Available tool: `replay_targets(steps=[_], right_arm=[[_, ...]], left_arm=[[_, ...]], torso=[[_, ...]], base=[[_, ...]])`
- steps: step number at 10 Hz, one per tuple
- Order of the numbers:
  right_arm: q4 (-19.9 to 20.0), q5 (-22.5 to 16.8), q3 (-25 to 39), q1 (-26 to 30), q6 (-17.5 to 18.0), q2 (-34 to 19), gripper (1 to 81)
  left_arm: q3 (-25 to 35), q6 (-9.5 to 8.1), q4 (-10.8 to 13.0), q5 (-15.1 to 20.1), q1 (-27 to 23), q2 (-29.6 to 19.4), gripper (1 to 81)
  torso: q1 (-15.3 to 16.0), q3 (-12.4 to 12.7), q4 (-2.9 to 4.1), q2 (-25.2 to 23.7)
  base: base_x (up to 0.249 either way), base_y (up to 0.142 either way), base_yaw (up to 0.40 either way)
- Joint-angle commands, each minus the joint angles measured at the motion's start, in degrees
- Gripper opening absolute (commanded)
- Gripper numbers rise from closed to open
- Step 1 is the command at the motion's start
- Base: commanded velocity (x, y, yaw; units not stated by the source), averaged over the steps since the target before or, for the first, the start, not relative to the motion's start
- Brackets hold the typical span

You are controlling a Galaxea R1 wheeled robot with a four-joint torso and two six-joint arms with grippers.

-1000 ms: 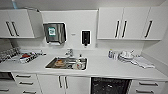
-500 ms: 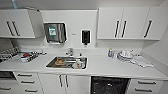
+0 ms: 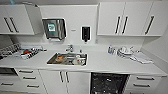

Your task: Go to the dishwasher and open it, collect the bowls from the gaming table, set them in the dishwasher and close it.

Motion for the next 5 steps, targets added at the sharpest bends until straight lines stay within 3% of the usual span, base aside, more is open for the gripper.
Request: replay_targets(steps=[1,2,5], right_arm=[[-0.39,-2.78,-0.14,2.58,0.12,-0.07,81.1],[-0.39,-2.69,-0.22,2.41,0.12,-0.16,81.1],[-0.48,-2.51,-0.22,2.32,0.12,-0.08,81.1]], left_arm=[[-1.75,0.22,-0.1,2.95,-1.75,1.06,81.1],[-1.75,0.22,-0.1,2.95,-1.75,1.14,81.1],[-1.75,0.22,-0.1,2.95,-1.75,1.06,81.1]], torso=[[-3.54,0.0,0.0,5.51],[-4.74,2.33,0.0,7.35],[-8.41,3.98,0.0,13.07]], base=[[0.0,0.0,0.0],[0.0,0.0,0.0],[0.0,0.0,0.0]])
